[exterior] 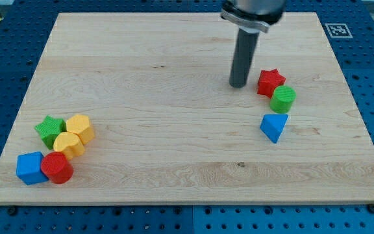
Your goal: Move the red star and green circle near the blue triangle
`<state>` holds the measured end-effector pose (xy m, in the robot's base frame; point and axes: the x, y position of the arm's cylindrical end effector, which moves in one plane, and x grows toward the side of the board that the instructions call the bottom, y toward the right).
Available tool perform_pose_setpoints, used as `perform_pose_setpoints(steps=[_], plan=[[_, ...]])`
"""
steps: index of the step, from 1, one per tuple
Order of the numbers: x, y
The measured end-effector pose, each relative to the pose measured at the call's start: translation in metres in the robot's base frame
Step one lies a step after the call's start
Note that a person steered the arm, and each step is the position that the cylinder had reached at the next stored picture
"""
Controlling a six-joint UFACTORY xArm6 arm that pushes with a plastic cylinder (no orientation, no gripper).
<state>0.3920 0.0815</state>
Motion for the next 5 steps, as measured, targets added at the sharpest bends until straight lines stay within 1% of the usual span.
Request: perform_pose_setpoints(steps=[1,2,4,5], plan=[[-0.035,0.007],[-0.037,0.041],[0.009,0.056],[0.02,0.081]])
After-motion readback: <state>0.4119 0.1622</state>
